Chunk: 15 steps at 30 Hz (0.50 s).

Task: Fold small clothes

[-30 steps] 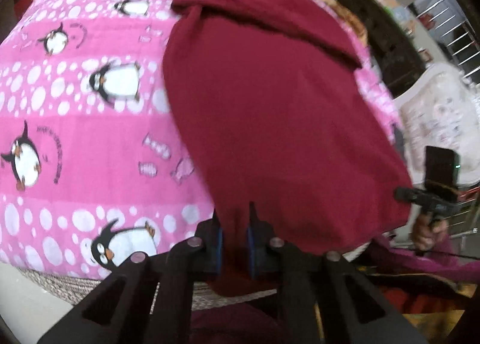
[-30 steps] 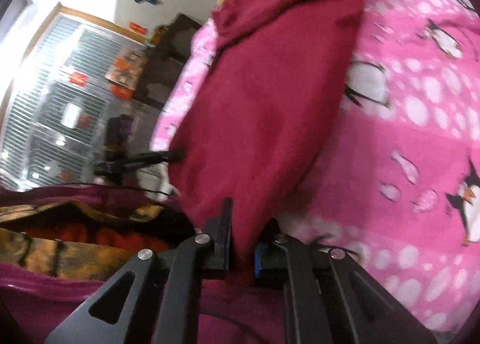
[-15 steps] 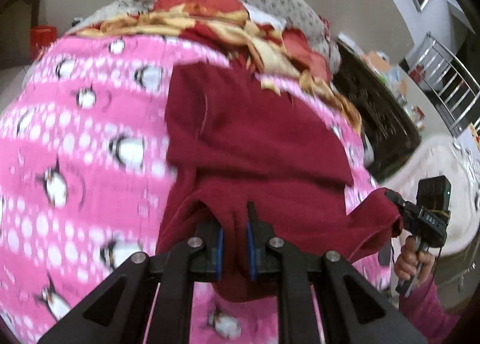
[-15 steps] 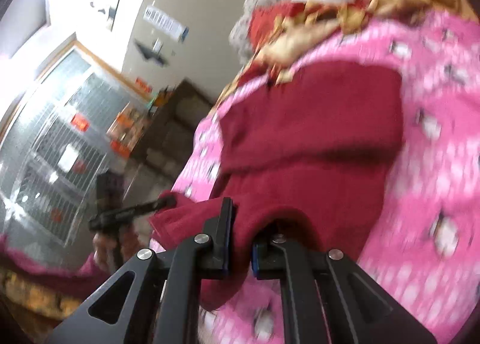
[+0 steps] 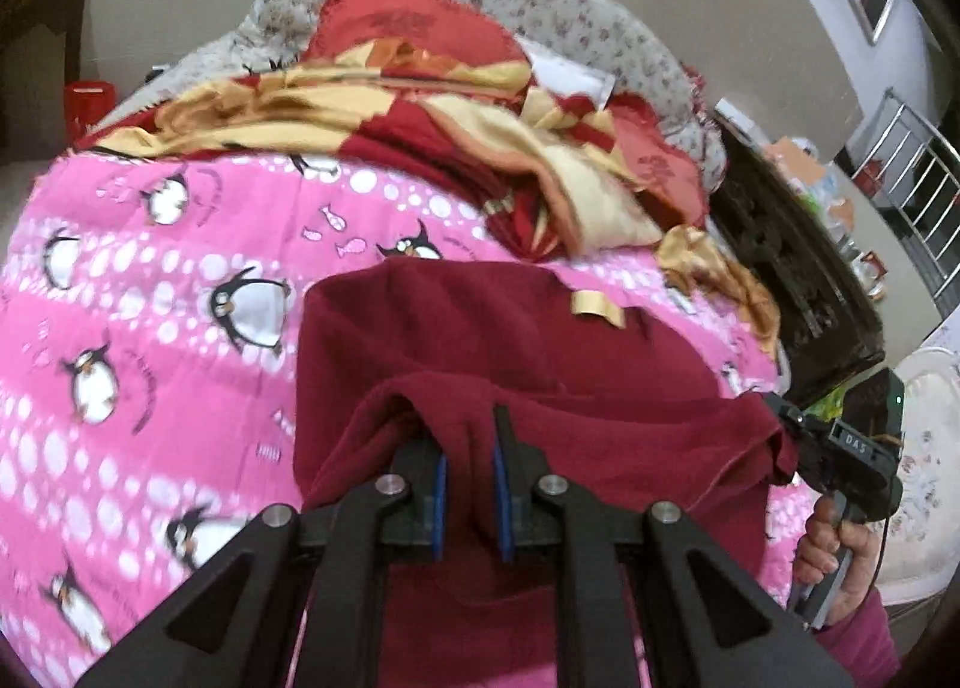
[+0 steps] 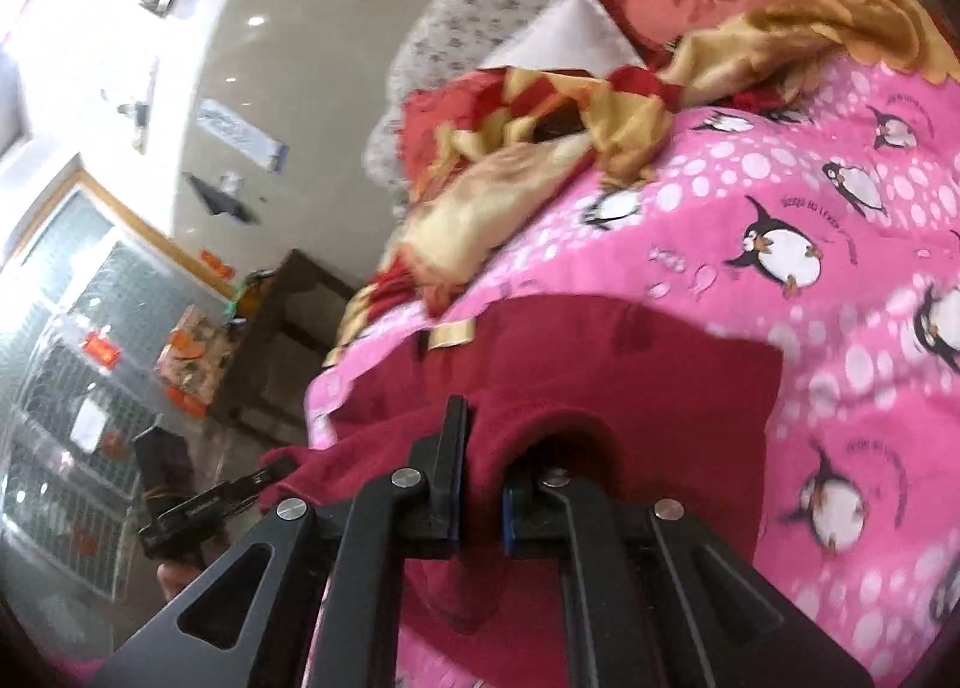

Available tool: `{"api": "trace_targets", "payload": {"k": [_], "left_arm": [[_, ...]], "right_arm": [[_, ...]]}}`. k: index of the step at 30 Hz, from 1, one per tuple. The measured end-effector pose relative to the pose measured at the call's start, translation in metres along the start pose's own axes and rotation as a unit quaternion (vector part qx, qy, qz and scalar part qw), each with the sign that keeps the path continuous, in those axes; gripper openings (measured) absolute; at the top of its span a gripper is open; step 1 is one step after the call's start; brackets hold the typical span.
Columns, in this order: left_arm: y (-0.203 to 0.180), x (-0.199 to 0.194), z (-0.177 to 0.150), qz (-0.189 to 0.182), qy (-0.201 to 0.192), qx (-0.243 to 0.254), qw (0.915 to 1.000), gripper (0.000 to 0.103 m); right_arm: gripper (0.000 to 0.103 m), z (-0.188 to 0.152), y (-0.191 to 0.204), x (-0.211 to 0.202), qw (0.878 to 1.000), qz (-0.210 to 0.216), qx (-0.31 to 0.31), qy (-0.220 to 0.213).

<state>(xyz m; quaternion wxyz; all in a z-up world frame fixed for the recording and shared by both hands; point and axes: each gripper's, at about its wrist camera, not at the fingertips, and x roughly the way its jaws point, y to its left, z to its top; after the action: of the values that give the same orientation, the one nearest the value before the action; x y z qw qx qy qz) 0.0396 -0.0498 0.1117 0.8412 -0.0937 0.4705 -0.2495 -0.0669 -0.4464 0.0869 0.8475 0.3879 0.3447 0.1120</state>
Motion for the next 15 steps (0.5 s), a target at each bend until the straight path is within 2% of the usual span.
{"api": "trace_targets", "payload": {"k": [3,5,7,8,10,11,13,15], "left_arm": [[0.011,0.018,0.010,-0.027,0.015,-0.015,0.9994,0.022],[0.020,0.018,0.015,-0.065,0.017,-0.035,0.9971,0.032],[0.029,0.012,0.021,-0.096,0.018,-0.048,0.9941,0.039],[0.030,0.008,0.023,-0.098,0.015,-0.045,0.9940,0.051],[0.031,-0.010,0.028,-0.050,-0.025,-0.027,0.9981,0.078],[0.034,-0.024,0.030,-0.043,-0.055,-0.025,0.9972,0.080],[0.040,-0.035,0.031,-0.058,-0.062,-0.028,0.9960,0.081],[0.039,-0.043,0.028,-0.055,-0.065,-0.014,0.9963,0.081]], "right_arm": [[0.014,0.012,-0.021,0.023,0.999,-0.024,0.034,0.018],[0.020,0.019,-0.028,0.024,0.999,-0.008,0.045,0.022],[0.026,0.024,-0.034,0.010,0.998,0.018,0.061,0.007],[0.030,0.026,-0.036,-0.001,0.997,0.036,0.065,-0.006],[0.034,0.028,-0.039,-0.018,0.997,0.043,0.064,-0.019],[0.034,0.026,-0.038,-0.030,0.997,0.031,0.057,-0.036],[0.034,0.018,-0.035,-0.051,0.997,0.035,0.035,-0.059],[0.034,0.010,-0.027,-0.060,0.998,0.039,0.008,-0.052]]}}
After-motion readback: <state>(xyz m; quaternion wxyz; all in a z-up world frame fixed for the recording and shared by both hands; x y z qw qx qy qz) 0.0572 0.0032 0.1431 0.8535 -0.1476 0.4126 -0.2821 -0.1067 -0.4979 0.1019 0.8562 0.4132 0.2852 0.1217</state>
